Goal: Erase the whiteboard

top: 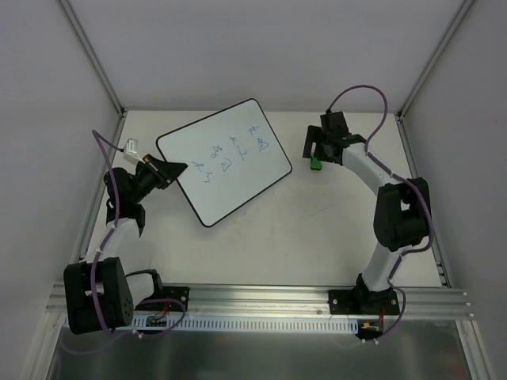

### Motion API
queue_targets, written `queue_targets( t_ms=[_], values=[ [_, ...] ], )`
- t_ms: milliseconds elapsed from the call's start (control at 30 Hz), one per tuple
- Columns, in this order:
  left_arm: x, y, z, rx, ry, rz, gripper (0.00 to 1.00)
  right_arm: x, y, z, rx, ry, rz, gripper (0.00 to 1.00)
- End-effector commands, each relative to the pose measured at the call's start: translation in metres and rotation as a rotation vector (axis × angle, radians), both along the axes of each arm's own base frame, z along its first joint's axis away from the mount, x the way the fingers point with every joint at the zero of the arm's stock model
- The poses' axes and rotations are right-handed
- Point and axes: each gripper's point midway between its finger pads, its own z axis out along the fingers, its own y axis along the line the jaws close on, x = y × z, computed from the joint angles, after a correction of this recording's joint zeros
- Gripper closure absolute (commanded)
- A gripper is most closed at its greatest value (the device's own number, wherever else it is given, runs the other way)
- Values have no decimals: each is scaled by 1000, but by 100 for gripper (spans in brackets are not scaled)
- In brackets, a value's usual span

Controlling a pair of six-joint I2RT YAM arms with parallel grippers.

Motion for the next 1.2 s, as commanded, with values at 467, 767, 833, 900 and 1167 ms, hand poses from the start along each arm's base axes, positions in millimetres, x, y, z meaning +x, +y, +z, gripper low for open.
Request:
queue_targets(
  t_ms=[467,767,833,900,1167],
  values=[
    [-27,-18,28,103,-125,-90,100,59,-18,-54,-37,119,-50,27],
    [-34,-19,13,145,-54,-113,100,53,-7,-68,-16,171,-1,35],
    [-34,-19,14,153,-48,-120,100,53,-10,-72,-26,179,-10,37],
    [-36,-20,12,159,-28,-127,100,54,-10,-75,-26,182,-10,42],
    [-41,-20,13,180,9,-138,100,58,-9,-84,-40,192,-1,53]
  ],
)
